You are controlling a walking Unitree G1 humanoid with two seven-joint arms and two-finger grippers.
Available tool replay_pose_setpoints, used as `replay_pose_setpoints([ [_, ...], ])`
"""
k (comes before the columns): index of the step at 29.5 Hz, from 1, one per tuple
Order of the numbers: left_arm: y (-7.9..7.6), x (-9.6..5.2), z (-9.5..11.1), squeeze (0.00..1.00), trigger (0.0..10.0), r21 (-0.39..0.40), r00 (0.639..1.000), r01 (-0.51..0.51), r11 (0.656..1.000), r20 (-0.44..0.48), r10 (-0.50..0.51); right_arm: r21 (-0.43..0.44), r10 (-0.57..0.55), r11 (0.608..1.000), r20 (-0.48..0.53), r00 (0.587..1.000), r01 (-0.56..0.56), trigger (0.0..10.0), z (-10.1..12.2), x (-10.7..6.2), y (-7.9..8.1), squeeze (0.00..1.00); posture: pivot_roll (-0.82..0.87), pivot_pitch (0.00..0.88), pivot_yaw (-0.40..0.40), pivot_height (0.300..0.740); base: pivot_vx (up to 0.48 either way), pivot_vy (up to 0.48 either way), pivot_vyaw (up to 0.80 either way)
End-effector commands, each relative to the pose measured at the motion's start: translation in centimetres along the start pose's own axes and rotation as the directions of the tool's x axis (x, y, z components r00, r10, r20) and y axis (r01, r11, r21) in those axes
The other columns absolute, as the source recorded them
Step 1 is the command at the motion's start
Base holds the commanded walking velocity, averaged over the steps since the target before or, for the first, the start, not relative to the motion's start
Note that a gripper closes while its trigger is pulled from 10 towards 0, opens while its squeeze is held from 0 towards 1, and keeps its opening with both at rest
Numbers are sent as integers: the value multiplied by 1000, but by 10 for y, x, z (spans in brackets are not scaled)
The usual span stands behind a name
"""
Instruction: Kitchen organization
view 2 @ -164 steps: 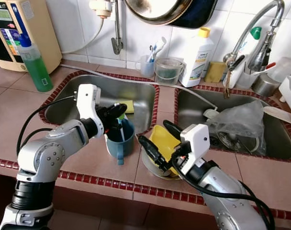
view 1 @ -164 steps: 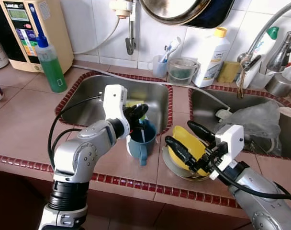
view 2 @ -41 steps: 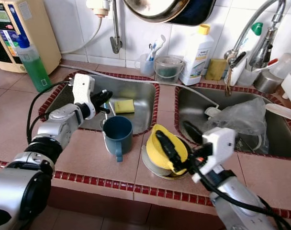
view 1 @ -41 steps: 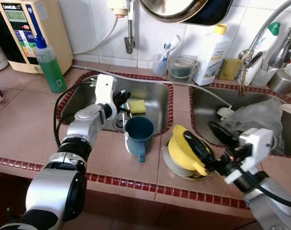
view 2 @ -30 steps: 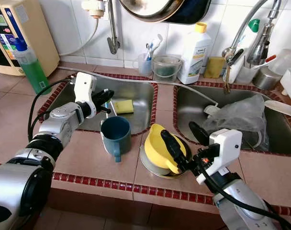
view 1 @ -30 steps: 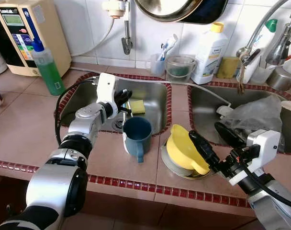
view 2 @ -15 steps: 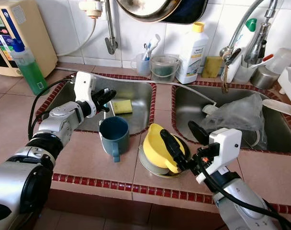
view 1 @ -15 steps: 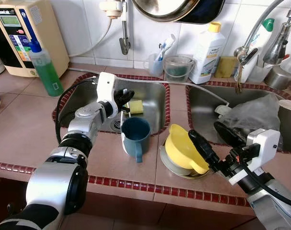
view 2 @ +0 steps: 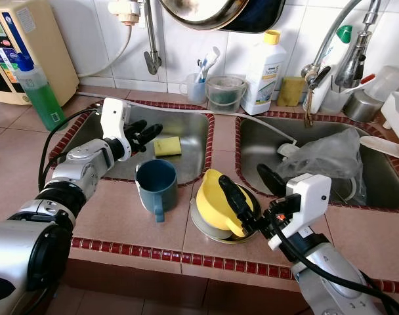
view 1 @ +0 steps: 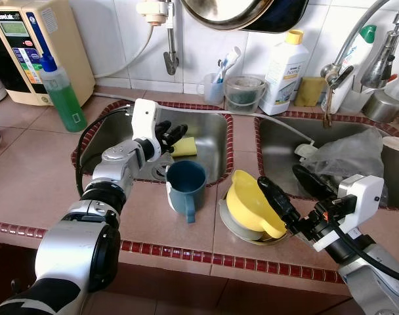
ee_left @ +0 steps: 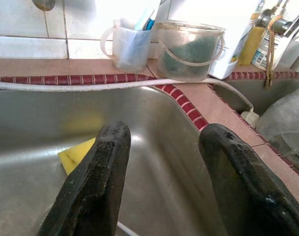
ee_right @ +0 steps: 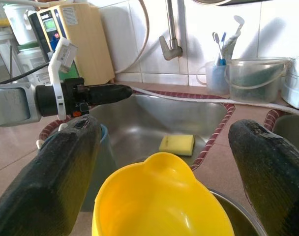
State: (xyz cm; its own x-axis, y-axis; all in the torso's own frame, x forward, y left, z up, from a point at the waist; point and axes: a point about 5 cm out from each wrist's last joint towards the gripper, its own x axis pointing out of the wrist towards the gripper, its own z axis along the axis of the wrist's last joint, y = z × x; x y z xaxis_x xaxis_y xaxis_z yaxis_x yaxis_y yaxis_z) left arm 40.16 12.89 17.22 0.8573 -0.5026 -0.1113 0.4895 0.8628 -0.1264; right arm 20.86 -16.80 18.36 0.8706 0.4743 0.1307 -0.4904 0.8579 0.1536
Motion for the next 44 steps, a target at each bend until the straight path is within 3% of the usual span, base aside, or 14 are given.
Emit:
replay_pose_setpoints([
  [1,1,1,12,1000,10000,26,1000,6,1000,19,-7,-5,10,1000,9,1000,-10,10000,4,1,1,0,-91,0,44,740,0,0,0],
  [8,7,-1,21,1000,10000,72,999,-23,997,43,20,-6,12,1000,6,1000,-12,10000,3,2,1,0,-82,0,42,740,0,0,0],
  [9,9,-2,25,0,10000,79,998,-31,996,54,27,-6,14,1000,5,1000,-13,10000,2,2,1,0,-78,0,40,740,0,0,0],
  [19,24,-15,41,0,10000,140,992,-68,988,118,51,-8,34,999,19,999,-34,10000,0,16,0,0,-32,0,20,740,0,0,0],
  [23,29,-28,47,0,10000,210,991,-50,976,131,23,-14,61,998,15,998,-61,10000,-1,22,-2,0,-5,0,5,740,0,0,0],
  [29,30,-38,48,0,10000,244,993,-24,969,118,-5,-17,73,997,13,997,-73,10000,-1,25,-3,0,5,0,-2,740,0,0,0],
  [32,28,-50,47,0,10000,259,993,-8,966,112,-22,-17,81,997,10,997,-80,10000,-2,28,-4,0,24,0,-9,740,0,0,0],
  [44,11,-81,29,0,10000,142,991,-81,987,115,65,0,90,996,4,996,-90,10000,-15,38,2,0,51,0,-25,740,0,0,0],
])
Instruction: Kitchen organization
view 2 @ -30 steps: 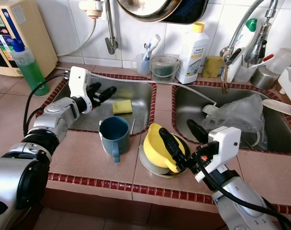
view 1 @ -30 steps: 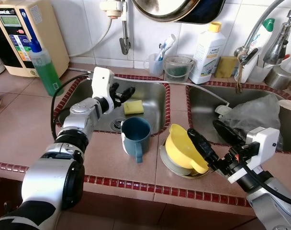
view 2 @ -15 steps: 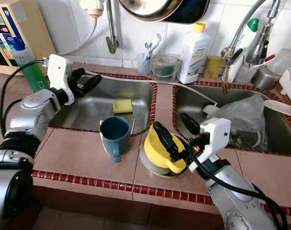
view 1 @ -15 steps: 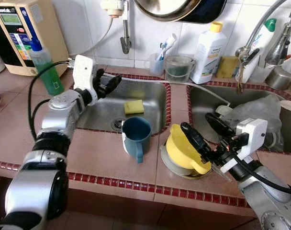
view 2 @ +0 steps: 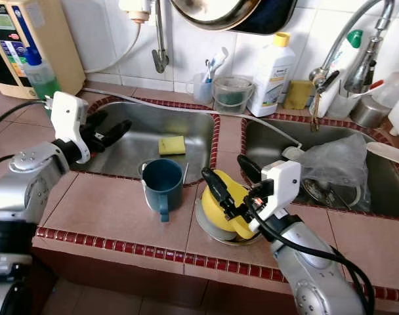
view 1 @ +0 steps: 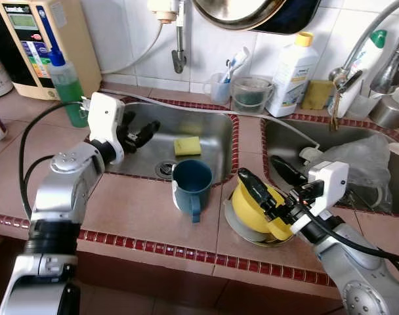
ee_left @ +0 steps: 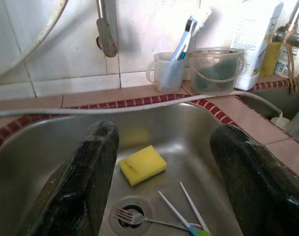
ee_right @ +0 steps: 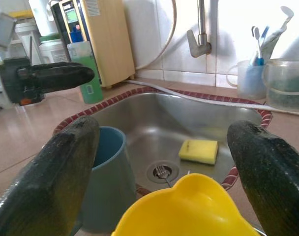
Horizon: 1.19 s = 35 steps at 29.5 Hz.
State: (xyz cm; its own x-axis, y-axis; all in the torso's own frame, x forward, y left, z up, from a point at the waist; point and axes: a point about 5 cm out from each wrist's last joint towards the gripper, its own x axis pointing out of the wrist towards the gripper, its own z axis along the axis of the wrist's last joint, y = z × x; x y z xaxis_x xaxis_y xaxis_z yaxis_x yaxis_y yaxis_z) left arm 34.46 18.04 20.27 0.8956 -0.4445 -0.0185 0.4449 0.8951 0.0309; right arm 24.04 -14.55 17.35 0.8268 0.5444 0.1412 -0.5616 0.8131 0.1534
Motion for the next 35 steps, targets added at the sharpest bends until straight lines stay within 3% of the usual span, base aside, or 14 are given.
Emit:
replay_pose_setpoints([
  [1,-2,-5,5,0,10000,-12,1000,-12,1000,14,12,-11,7,1000,6,1000,-7,10000,1,1,0,0,52,0,-26,740,0,0,0],
  [8,-13,-37,-4,0,10000,-78,999,-47,996,4,47,-19,-31,999,22,999,31,10000,-1,6,-10,0,83,0,-54,740,0,0,0],
  [14,-19,-58,-3,0,10000,-85,998,-65,994,-6,65,-22,-19,1000,23,1000,20,10000,0,12,-13,0,111,0,-76,740,0,0,0],
  [22,-31,-74,1,0,10000,-131,996,-69,989,38,75,-29,-46,998,34,998,47,10000,0,17,-21,0,127,0,-88,740,0,0,0],
  [28,-50,-88,1,0,10000,-159,999,2,987,47,6,-14,-43,999,34,999,44,10000,-2,21,-23,0,164,0,-114,740,0,0,0],
  [35,-63,-95,-6,0,10000,-232,991,-81,969,86,103,-22,-49,999,30,998,50,10000,-11,21,-21,0,180,0,-126,740,0,0,0],
])
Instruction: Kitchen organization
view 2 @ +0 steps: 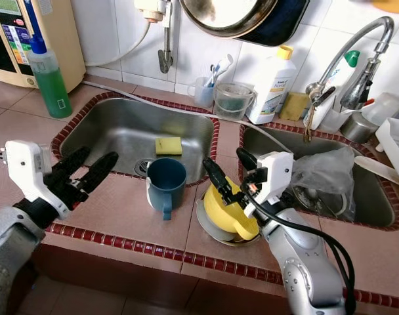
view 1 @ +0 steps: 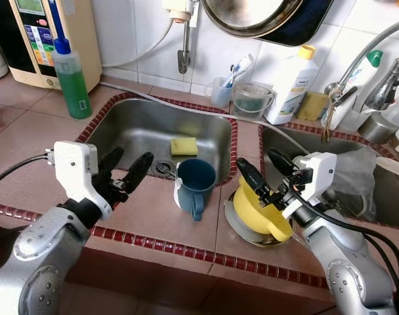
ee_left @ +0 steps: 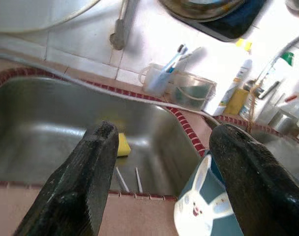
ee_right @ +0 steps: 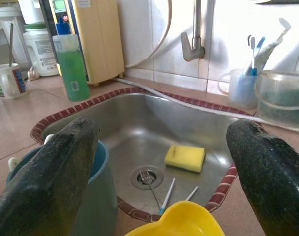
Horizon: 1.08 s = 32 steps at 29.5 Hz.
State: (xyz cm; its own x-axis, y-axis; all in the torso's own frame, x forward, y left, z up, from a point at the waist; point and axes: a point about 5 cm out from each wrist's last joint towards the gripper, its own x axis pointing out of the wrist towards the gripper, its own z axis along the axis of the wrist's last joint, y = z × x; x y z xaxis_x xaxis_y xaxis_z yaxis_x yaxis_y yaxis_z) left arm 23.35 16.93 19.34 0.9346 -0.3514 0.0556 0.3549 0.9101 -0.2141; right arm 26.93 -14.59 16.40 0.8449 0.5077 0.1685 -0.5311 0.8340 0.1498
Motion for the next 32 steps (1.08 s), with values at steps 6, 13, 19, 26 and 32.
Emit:
replay_pose_setpoints([
  [6,-6,-1,-2,0,10000,57,996,-76,995,53,73,-49,-55,997,37,998,56,10000,-3,-5,0,0,182,0,-124,740,0,0,0],
  [13,-3,10,1,0,10000,84,984,-144,986,117,133,-94,-62,993,51,997,67,10000,-12,-18,11,0,169,0,-110,740,0,0,0],
  [19,-2,7,-9,0,10000,150,991,-110,983,86,98,-126,-74,989,15,997,76,10000,-25,-31,14,0,152,0,-96,740,0,0,0],
  [26,-1,3,-22,0,10000,260,998,-60,964,33,53,-139,-86,987,-16,996,83,10000,-37,-36,17,0,150,0,-91,740,0,0,0],
  [32,-4,6,-20,0,10000,241,997,-60,969,54,49,-137,-86,987,2,996,86,10000,-37,-34,19,0,150,0,-88,740,0,0,0],
])
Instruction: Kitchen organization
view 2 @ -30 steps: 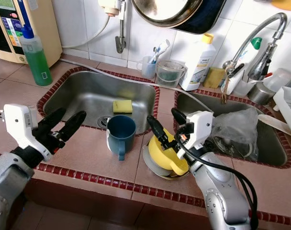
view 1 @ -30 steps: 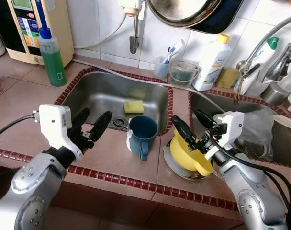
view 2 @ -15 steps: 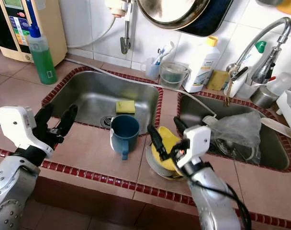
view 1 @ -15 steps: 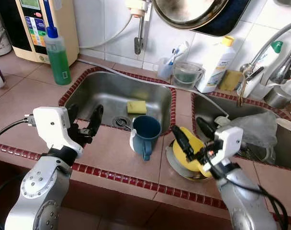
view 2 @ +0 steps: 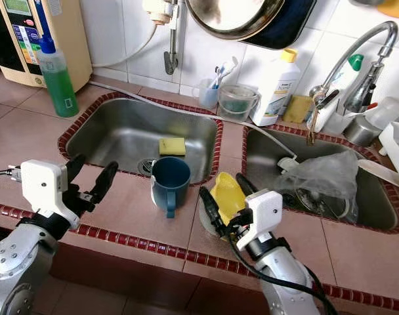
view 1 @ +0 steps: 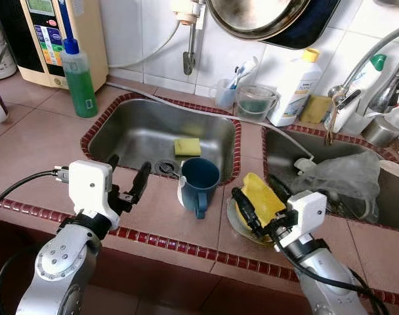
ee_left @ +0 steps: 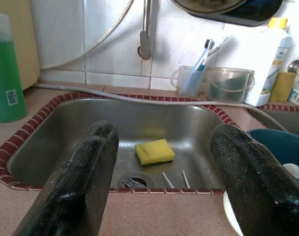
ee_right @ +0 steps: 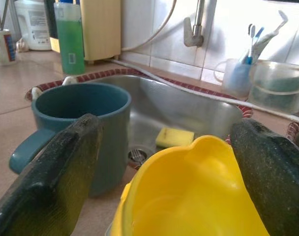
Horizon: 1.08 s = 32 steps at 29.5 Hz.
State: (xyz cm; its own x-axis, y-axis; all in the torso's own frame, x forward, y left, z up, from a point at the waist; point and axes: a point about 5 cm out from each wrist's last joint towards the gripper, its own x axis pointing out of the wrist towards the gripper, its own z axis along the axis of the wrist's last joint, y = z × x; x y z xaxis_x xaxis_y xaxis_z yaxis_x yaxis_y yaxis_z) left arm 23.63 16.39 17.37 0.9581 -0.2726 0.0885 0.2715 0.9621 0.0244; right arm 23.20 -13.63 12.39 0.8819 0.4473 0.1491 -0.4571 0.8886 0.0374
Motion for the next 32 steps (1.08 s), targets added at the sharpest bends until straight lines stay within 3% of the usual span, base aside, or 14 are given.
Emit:
replay_pose_setpoints([
  [1,-4,3,1,0,10000,-3,1000,23,1000,10,-23,-11,-14,1000,8,1000,14,10000,1,0,-3,0,150,0,-88,740,0,0,0],
  [12,-2,6,8,0,10000,-3,998,25,1000,60,-25,-9,-4,1000,113,994,5,10000,22,9,0,0,154,0,-90,740,0,0,0],
  [20,-1,12,9,0,10000,-40,996,27,999,81,-24,-3,-57,998,194,979,59,10000,43,17,-10,0,144,0,-87,740,0,0,0],
  [23,3,15,13,0,10000,-97,995,23,995,97,-13,-18,-79,996,242,967,86,10000,56,21,-14,0,134,0,-82,740,0,0,0],
  [29,10,20,18,0,10000,-98,992,6,995,123,6,-45,-97,992,322,942,117,10000,81,31,-18,0,132,0,-83,740,0,0,0],
  [31,11,19,14,0,10000,-90,994,6,996,112,4,-70,-84,991,306,948,111,10000,77,31,-16,0,133,0,-86,740,0,0,0],
  [32,11,17,8,0,10000,-88,996,5,996,86,3,-100,-54,992,235,971,79,10000,58,28,-10,0,134,0,-86,740,0,0,0],
])
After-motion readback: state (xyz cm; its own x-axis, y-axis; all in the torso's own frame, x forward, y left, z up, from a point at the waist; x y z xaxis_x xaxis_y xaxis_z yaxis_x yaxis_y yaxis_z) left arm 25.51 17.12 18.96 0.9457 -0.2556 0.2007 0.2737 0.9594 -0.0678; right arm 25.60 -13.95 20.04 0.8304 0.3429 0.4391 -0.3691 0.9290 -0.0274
